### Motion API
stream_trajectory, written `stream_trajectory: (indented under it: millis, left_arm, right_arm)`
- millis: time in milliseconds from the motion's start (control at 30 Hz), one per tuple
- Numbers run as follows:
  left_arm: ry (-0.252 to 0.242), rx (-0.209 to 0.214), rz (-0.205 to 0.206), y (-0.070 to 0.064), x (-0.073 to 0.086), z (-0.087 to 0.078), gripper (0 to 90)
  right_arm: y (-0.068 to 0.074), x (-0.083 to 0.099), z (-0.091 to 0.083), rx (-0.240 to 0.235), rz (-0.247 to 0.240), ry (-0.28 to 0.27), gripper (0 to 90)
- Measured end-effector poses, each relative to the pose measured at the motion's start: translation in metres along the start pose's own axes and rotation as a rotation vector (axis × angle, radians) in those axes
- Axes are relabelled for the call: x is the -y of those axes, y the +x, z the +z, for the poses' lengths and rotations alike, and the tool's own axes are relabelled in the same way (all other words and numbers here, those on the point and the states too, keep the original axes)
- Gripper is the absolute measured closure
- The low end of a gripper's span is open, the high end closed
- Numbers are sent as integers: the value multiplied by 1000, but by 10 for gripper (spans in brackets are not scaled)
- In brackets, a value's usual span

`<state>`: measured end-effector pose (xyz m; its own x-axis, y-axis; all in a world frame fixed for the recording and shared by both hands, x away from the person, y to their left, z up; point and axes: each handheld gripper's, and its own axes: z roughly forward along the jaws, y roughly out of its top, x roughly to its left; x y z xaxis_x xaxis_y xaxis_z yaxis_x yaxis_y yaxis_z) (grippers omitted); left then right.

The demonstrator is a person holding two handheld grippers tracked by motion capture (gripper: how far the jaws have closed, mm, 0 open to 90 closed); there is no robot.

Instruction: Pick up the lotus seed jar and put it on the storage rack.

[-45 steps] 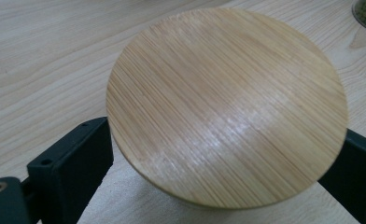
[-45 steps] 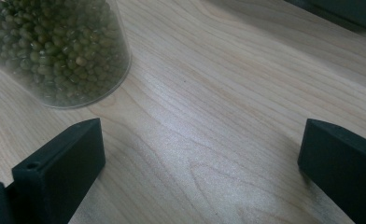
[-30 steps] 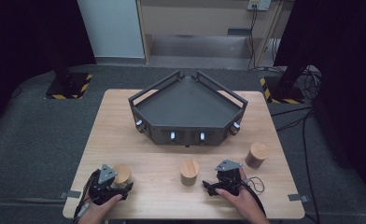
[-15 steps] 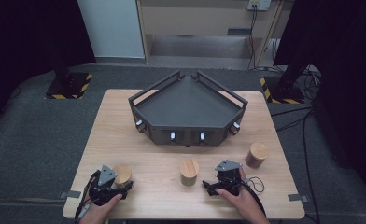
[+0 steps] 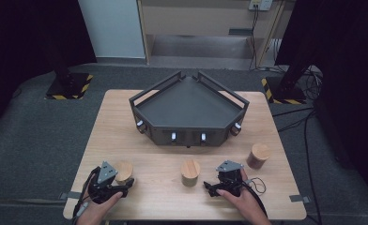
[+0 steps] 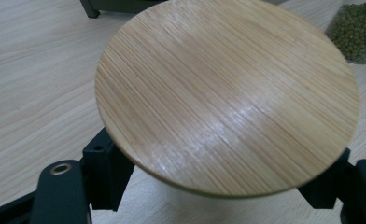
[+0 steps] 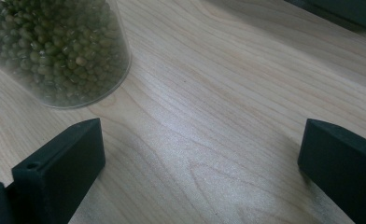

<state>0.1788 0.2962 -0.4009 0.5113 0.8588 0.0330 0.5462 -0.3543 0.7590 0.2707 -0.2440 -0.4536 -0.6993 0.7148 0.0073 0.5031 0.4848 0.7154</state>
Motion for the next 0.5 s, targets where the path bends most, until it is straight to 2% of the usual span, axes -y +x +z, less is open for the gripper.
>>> stream_trajectory:
  millis: [167, 267, 500]
  left_arm:
    - [17, -3, 21, 2, -12, -2, 243]
    - [31, -16, 46, 0, -21, -3, 243]
    - [21, -8, 53, 4, -34, -6, 243]
  right_arm:
    - [0, 0, 0, 0, 0, 0, 8]
    - [0, 0, 0, 0, 0, 0, 8]
    - [0, 0, 0, 0, 0, 0, 8]
